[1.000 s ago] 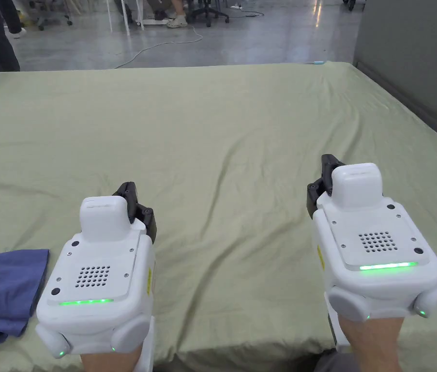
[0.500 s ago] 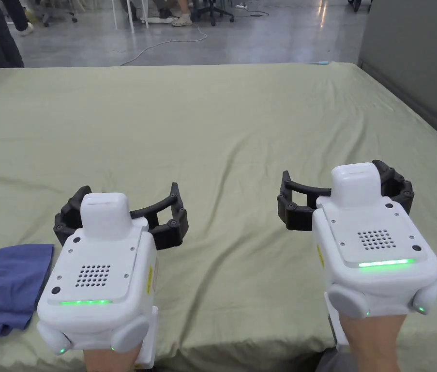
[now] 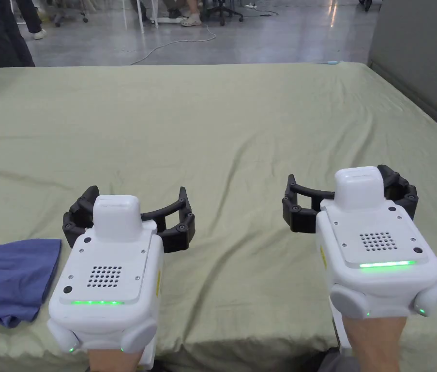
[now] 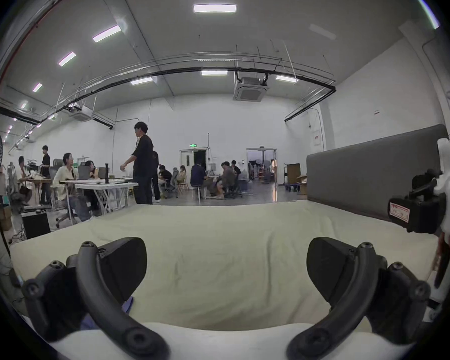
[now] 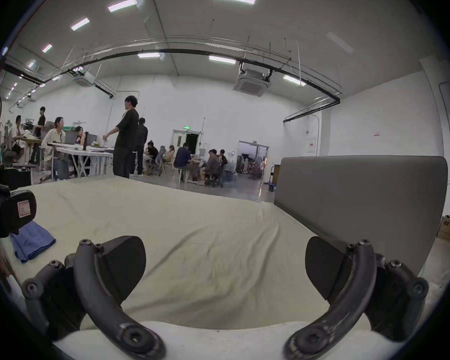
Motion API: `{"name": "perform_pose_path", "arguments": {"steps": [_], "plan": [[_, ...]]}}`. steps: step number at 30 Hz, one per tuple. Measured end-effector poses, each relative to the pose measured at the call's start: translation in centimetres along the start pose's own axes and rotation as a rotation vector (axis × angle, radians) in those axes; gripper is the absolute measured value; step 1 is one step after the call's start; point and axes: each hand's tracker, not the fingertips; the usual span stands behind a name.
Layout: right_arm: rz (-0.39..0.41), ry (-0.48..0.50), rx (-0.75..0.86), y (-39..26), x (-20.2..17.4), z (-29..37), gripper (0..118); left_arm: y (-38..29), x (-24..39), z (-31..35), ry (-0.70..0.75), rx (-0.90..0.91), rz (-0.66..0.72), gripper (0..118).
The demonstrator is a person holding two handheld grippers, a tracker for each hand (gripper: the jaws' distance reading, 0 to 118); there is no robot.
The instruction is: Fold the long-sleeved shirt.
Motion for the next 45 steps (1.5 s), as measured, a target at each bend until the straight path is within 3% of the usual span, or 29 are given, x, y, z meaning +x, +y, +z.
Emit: {"name": "perform_pose_path", "arguments": {"steps": [4, 45], "plan": [[-0.027, 0.004, 0.014, 0.4, 0.5, 0.6, 118, 0.2, -0.1, 0.2, 0.007, 0.0, -0.008, 118], [-0.009, 0.006, 0.033, 1.1, -0.5, -0.1, 118, 0.4, -0.4, -0.5, -0.012, -0.023, -0.04, 118]]}}
